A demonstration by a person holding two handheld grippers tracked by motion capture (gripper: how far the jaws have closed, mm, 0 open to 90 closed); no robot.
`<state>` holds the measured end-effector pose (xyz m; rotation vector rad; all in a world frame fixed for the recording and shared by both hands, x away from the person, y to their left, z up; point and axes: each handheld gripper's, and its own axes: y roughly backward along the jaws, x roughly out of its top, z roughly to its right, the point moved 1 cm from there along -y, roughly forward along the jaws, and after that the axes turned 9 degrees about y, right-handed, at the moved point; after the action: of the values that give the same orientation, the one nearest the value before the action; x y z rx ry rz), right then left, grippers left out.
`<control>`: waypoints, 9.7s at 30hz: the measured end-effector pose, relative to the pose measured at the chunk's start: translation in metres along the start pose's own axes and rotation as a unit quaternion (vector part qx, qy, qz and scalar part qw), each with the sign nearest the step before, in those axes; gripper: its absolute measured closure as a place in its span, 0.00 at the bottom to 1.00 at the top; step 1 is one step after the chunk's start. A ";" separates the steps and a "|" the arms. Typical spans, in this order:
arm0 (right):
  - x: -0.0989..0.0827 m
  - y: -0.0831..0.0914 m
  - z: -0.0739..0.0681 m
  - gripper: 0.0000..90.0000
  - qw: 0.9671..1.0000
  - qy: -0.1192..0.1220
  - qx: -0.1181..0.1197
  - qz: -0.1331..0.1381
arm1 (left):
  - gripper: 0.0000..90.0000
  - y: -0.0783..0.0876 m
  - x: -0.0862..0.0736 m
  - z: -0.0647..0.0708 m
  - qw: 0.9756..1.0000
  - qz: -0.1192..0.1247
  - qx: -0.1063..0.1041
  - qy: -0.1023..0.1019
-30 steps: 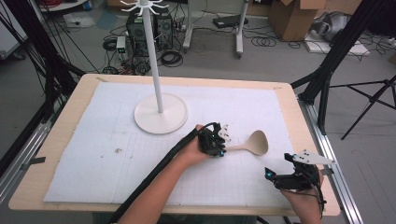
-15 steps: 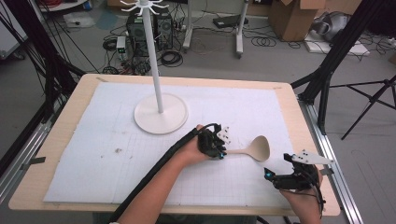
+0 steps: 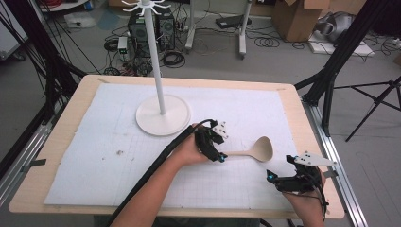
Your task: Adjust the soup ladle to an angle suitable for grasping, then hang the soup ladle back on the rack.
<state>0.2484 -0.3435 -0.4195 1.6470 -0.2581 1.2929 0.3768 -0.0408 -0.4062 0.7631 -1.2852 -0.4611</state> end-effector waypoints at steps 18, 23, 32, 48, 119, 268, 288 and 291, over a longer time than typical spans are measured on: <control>0.013 -0.010 -0.004 0.00 1.000 0.016 0.009 0.006 | 0.14 0.107 -0.051 -0.006 0.989 0.141 -0.005 0.034; 0.015 -0.012 -0.005 0.00 1.000 0.017 0.008 0.009 | 0.09 0.126 -0.074 -0.005 0.981 0.187 0.007 0.046; 0.015 -0.016 -0.005 0.00 1.000 0.020 0.011 0.006 | 0.03 0.154 -0.120 -0.004 0.972 0.218 0.042 0.078; 0.013 -0.022 -0.004 0.00 1.000 0.020 0.015 -0.001 | 0.02 0.185 -0.190 -0.012 0.955 0.253 0.087 0.131; 0.098 -0.117 -0.042 0.00 0.968 0.185 0.124 -0.116 | 0.02 0.213 -0.225 -0.001 0.953 0.215 0.153 0.152; 0.281 -0.095 -0.044 0.86 0.929 0.258 0.262 -0.042 | 0.02 0.218 -0.228 0.001 0.951 0.219 0.157 0.153; 0.346 -0.093 -0.042 0.86 0.936 0.251 0.245 -0.018 | 0.02 0.216 -0.228 0.001 0.952 0.218 0.154 0.151; 0.353 -0.092 -0.040 0.86 0.939 0.244 0.244 -0.010 | 0.02 0.217 -0.228 0.001 0.951 0.219 0.155 0.152</control>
<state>0.4302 -0.1324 -0.1804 1.6464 0.4118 1.7971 0.2981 0.2640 -0.4029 0.7453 -1.2005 0.2169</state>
